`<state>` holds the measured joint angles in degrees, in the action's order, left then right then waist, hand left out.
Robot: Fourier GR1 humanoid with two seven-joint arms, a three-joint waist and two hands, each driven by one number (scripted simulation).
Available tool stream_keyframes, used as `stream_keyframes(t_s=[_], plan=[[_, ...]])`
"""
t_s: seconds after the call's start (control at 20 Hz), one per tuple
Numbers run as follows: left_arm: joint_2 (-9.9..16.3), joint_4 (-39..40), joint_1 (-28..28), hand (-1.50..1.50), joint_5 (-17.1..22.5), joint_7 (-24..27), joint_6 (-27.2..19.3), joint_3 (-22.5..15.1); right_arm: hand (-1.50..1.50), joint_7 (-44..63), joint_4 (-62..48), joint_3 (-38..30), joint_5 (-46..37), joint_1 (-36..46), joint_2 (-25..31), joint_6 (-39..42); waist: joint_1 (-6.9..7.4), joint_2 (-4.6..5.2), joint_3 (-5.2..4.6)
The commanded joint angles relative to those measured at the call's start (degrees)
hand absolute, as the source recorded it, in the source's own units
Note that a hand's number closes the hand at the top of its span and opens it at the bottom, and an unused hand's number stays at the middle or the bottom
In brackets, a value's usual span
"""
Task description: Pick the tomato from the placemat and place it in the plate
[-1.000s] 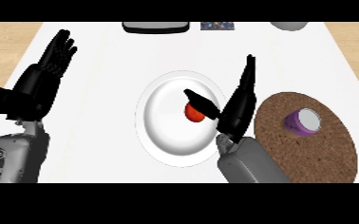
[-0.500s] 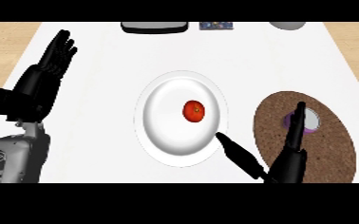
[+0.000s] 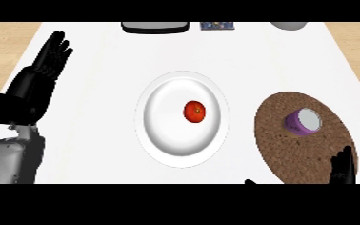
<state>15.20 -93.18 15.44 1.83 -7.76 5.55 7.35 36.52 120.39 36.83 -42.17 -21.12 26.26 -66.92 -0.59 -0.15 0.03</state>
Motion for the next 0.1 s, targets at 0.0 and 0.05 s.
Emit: stream_keyframes(t_s=[0.0, 0.05], plan=[[-0.5, 3.4, 4.7, 0.00, -0.6, -1.1, -1.2, 0.5, -1.50, -5.3, -0.8, 0.8, 3.9, -3.2, 3.1, -5.7, -0.04, 0.09, 0.02], [-0.9, -1.9, -2.8, 0.00, 0.0, 1.2, 0.9, -0.5, -1.50, -5.7, -2.9, -1.7, 5.7, -2.7, 4.4, -6.6, 0.37, 0.02, 0.03]])
